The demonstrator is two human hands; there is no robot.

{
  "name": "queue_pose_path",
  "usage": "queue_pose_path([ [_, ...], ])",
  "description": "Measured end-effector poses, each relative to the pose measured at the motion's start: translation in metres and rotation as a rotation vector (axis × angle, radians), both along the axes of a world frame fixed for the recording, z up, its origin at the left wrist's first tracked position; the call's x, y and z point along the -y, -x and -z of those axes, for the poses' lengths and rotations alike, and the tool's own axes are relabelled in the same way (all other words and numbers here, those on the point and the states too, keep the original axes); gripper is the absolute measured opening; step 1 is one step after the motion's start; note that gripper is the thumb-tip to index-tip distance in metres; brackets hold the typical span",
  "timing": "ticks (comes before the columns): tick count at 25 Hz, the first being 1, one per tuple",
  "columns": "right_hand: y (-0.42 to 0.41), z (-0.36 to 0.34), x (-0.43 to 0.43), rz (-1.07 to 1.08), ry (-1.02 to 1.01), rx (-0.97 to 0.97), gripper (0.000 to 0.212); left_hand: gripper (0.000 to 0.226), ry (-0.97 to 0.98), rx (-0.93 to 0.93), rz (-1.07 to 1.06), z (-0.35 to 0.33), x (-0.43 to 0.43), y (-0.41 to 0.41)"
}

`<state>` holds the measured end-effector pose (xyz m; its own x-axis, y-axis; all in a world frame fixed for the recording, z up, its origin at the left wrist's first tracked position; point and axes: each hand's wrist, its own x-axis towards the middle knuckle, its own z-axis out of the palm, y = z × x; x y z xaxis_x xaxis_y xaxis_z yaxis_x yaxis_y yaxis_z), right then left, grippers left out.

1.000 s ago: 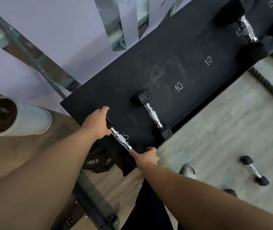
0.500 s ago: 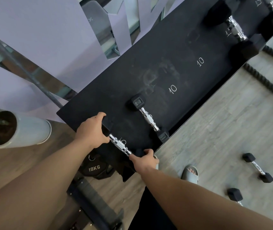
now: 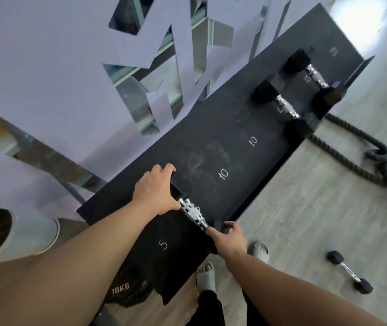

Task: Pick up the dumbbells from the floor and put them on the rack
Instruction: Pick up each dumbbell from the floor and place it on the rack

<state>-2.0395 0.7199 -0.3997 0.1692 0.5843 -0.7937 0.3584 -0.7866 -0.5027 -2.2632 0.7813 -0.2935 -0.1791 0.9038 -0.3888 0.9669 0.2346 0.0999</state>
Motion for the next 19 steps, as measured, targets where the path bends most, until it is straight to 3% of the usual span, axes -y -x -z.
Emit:
queue_pose_path([
  [19, -0.158, 0.05, -0.309, 0.212, -0.082, 0.093, 0.089, 0.09, 0.059, 0.033, 0.026, 0.072, -0.328, -0.168],
])
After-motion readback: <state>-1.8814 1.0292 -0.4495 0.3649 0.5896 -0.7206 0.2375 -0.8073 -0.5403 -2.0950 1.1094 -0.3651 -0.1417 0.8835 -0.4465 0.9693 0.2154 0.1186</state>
